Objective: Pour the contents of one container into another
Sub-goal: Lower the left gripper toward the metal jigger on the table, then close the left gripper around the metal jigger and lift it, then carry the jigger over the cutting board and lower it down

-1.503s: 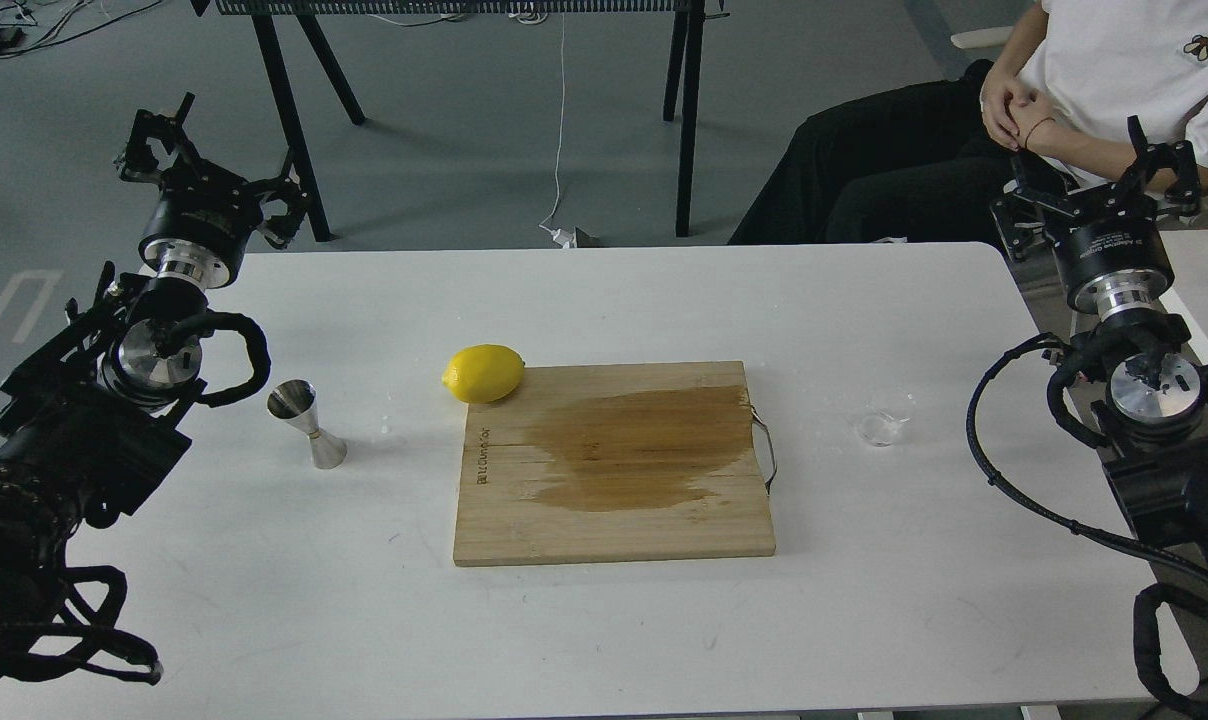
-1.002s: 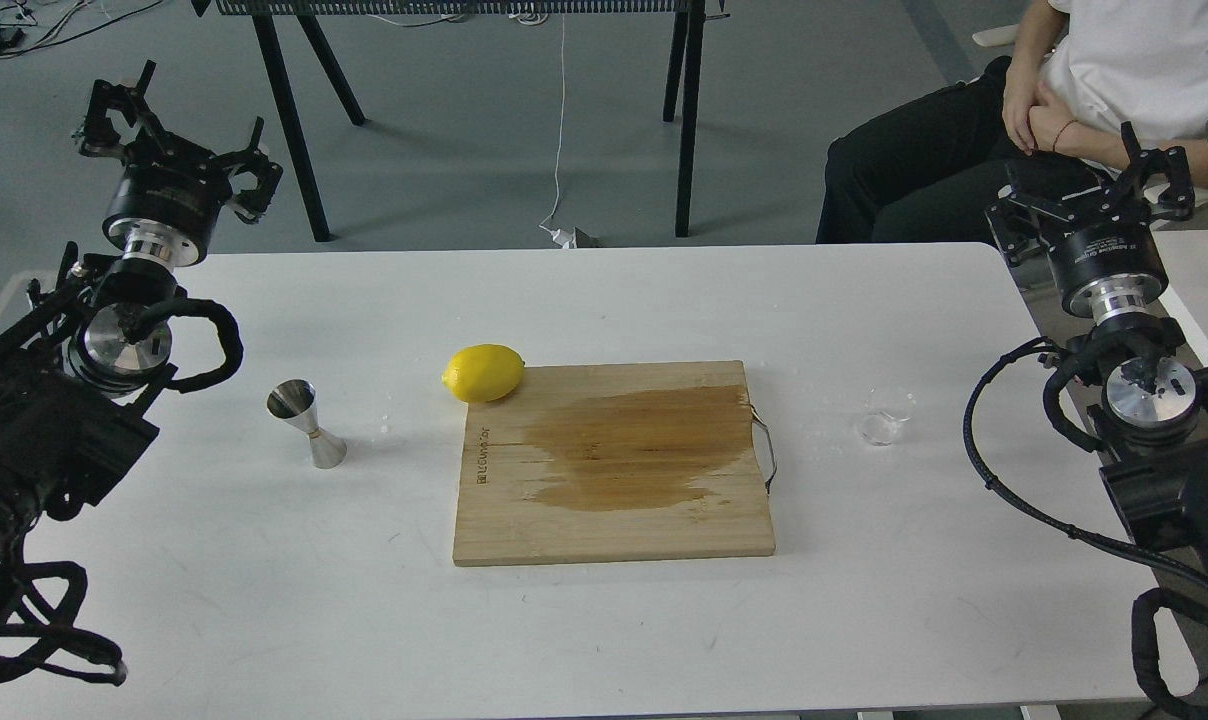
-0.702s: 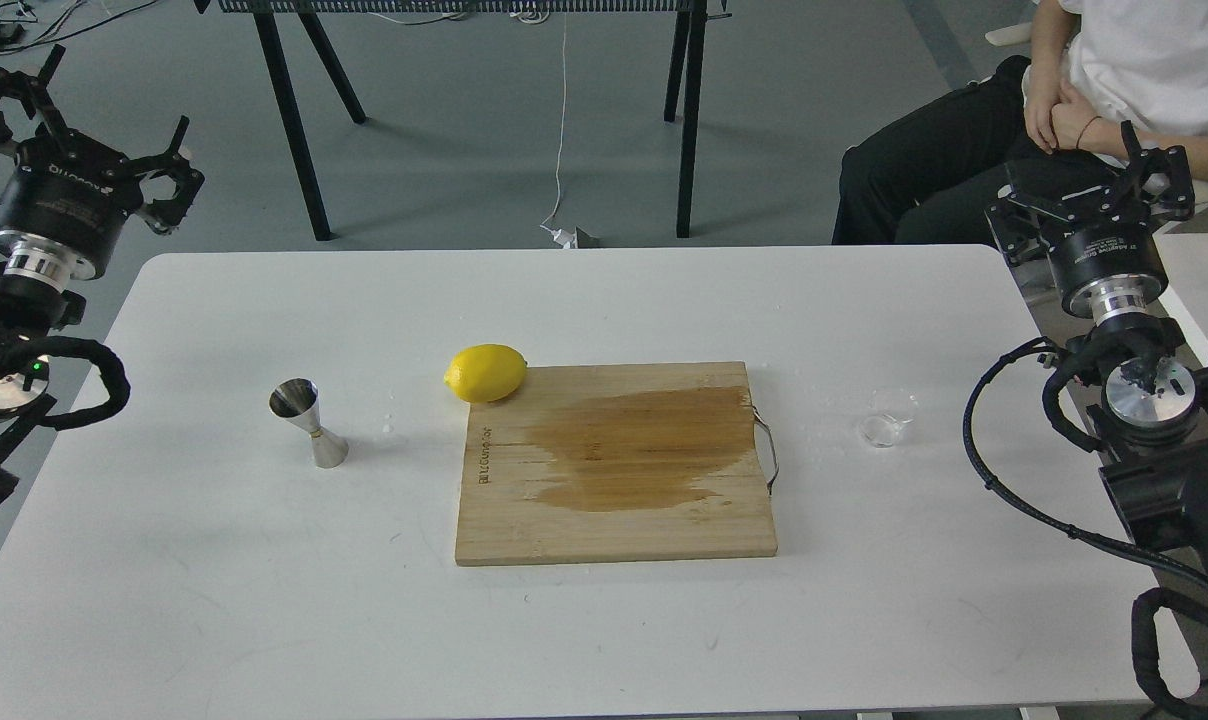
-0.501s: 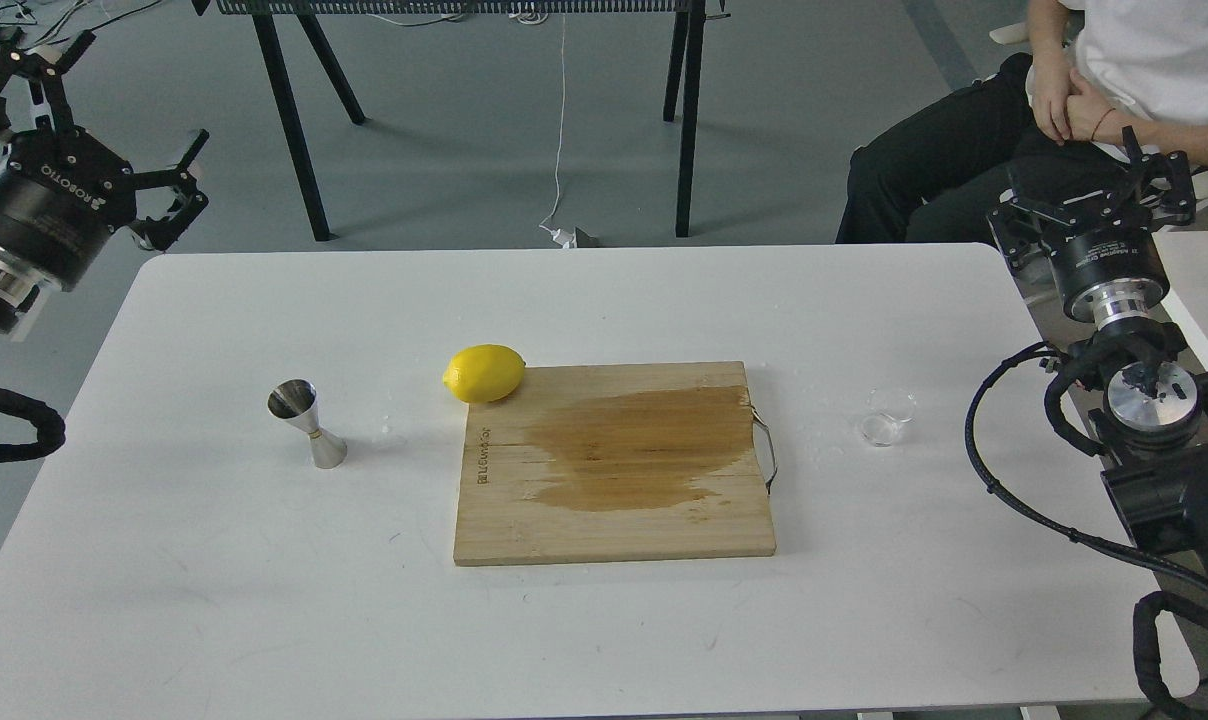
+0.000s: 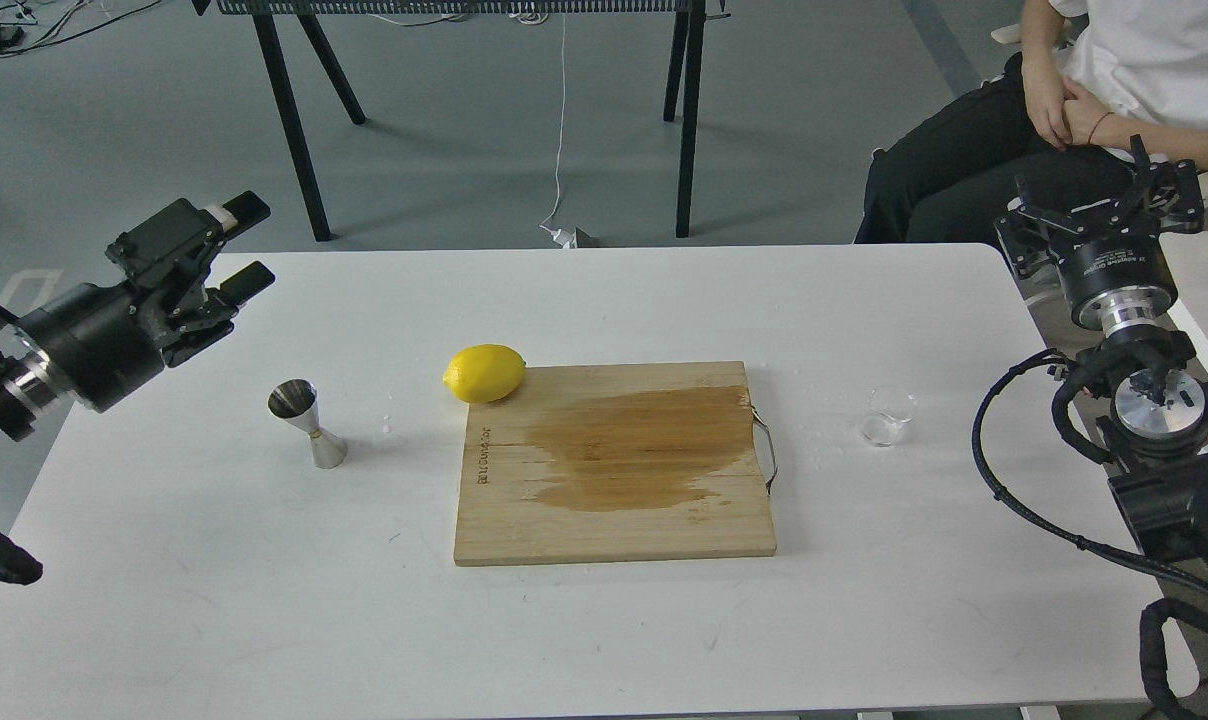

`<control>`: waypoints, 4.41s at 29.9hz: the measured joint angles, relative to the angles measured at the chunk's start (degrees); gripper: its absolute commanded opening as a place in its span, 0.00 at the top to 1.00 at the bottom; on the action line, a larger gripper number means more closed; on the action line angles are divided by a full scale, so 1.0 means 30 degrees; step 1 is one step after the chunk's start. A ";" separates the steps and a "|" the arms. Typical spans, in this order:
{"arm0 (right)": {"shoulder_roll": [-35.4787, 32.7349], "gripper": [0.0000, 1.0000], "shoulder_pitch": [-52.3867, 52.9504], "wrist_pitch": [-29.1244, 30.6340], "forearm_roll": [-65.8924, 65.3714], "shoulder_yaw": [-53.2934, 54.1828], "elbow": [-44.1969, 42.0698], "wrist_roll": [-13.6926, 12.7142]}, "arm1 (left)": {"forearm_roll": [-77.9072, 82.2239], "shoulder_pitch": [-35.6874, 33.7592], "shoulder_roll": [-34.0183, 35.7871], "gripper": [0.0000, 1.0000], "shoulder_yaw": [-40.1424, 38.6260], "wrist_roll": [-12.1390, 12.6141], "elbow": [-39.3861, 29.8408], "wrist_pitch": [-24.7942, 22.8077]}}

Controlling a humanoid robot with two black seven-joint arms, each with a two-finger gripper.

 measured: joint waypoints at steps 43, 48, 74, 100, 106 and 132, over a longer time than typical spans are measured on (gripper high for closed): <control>-0.0274 0.00 -0.1078 0.0002 -0.0060 -0.0166 0.0090 -0.0035 | 2.2257 0.0137 -0.9668 0.13 0.4705 -0.0091 1.5659 1.2752; -0.0272 0.00 -0.1245 0.0007 -0.0060 -0.0155 0.0089 -0.0035 | 2.2210 -0.0444 -0.9719 0.13 0.4693 0.0005 1.5694 1.2752; -0.0266 0.00 -0.1302 0.0007 -0.0060 -0.0164 0.0089 -0.0035 | 2.1711 -0.1256 -1.0540 0.59 0.4680 0.0672 1.6869 1.2745; -0.0299 0.00 -0.1280 -0.0002 -0.0060 -0.0143 0.0088 -0.0035 | 2.1708 -0.1316 -1.0751 0.95 0.4595 0.0581 1.6703 1.2745; -0.0472 0.00 -0.1280 -0.0001 -0.0044 -0.0142 0.0088 -0.0035 | 2.1600 -0.2154 -1.0613 0.95 0.4518 0.0574 1.5880 1.2745; -0.1786 0.00 -0.1766 0.0007 0.0000 -0.0032 0.0125 -0.0002 | 2.5411 -0.7853 -1.5226 0.95 0.5694 0.0967 0.8909 0.8708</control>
